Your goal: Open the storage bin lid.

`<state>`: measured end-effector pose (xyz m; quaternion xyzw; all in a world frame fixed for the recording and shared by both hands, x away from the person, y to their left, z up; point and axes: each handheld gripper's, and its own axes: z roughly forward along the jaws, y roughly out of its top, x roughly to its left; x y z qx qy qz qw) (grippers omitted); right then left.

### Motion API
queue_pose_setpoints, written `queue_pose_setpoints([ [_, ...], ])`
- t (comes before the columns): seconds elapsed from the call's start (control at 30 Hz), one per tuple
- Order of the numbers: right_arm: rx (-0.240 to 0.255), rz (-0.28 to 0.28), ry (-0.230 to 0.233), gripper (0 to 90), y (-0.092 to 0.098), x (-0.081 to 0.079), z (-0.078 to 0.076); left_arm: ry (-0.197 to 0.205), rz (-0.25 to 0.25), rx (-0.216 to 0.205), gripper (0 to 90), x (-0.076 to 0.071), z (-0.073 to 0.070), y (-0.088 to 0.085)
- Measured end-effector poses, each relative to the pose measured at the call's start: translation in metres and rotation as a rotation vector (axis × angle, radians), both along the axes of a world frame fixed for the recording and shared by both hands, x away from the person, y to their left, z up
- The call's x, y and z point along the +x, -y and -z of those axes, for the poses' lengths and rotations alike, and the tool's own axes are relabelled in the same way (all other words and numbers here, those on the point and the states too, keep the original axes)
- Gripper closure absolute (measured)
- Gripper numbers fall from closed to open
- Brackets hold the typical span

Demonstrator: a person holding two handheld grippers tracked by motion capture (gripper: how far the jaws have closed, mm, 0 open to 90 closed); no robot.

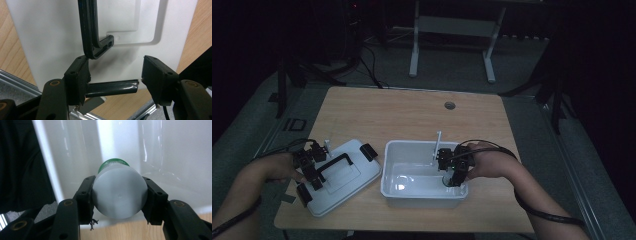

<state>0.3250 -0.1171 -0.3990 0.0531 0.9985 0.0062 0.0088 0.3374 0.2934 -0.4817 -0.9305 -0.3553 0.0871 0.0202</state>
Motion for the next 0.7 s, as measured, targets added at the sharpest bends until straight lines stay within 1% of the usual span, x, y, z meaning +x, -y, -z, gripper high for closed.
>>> queue_pose_setpoints([
  [0.2,-0.022,0.001,-0.016,49.9,-0.007,0.004,0.020,0.002,0.002,0.001,38.6,0.001,0.000,0.001],
  [0.43,-0.037,-0.019,-0.036,49.9,-0.017,0.003,0.038,-0.001,0.001,0.000,38.6,0.001,0.000,0.000],
  [0.6,-0.054,-0.024,-0.033,50.0,-0.023,0.003,0.049,-0.002,0.001,0.004,38.6,0.000,0.000,0.000],
  [0.7,-0.077,-0.023,-0.031,50.0,-0.026,0.003,0.056,-0.005,0.003,0.007,38.6,0.000,0.000,0.000],
])
